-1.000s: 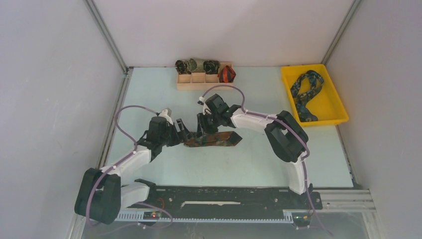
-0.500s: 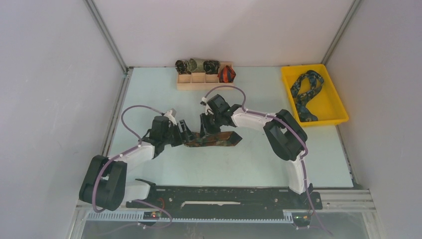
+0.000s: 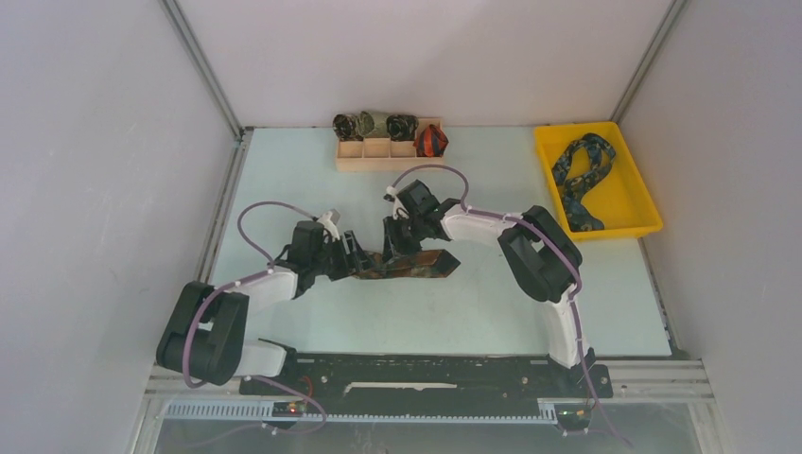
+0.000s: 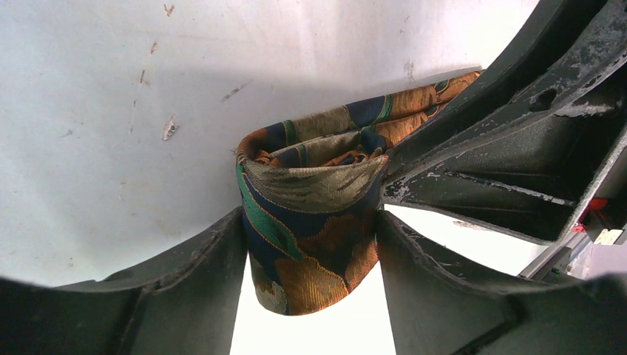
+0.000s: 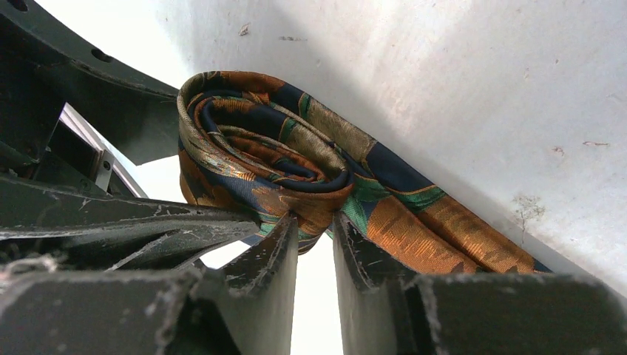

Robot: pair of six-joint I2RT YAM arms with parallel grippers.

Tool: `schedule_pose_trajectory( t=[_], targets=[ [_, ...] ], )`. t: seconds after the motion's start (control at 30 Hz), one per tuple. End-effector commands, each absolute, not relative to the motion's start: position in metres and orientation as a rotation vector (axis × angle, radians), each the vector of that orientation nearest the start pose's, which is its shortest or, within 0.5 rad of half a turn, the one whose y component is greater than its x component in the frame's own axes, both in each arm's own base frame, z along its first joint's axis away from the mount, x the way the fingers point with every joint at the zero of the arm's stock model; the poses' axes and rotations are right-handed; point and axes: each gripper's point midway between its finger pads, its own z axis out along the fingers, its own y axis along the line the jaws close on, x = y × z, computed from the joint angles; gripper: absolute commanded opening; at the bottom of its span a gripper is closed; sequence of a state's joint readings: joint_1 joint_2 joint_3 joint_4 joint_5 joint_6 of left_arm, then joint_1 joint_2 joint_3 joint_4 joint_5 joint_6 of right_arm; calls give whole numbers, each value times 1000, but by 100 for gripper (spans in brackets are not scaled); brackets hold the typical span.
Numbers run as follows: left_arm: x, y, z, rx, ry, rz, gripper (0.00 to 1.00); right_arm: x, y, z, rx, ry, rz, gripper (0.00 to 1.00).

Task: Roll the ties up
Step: Roll the tie at the center of the board.

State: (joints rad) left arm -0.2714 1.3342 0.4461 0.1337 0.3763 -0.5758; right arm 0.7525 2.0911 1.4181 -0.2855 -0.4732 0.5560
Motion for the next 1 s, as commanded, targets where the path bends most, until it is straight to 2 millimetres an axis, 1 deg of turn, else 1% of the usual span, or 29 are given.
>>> schedule_pose_trajectory(
  t=[0.0,0.1,0.2,0.37,0.4,0.47,0.53,0.67,0.8,0.97],
  targets=[
    [277,-170,46,-137,2377,-895,66,284,390,15,-475,2738,1003,26],
    [278,-173,44,-133,2386,-910,59,285,388,15,-470,2739,1005,26],
    [278,-176,42,-127,2397,-913,58,287,388,19,-466,2731,1018,26],
    [279,-180,42,-118,2406,-912,57,293,387,39,-464,2685,1046,26],
    [280,-181,42,-117,2408,-907,55,296,386,43,-460,2676,1047,26],
    [280,-181,42,-116,2416,-887,46,301,381,53,-455,2653,1046,26],
    [281,-181,44,-114,2424,-865,41,305,376,57,-446,2645,1037,26],
    [282,-178,49,-98,2444,-789,35,311,366,64,-415,2622,1041,26],
    [281,-170,54,-77,2485,-670,33,316,353,71,-379,2598,1032,27],
    [282,-161,63,-54,2519,-547,32,320,337,71,-331,2588,1041,28]
  ],
)
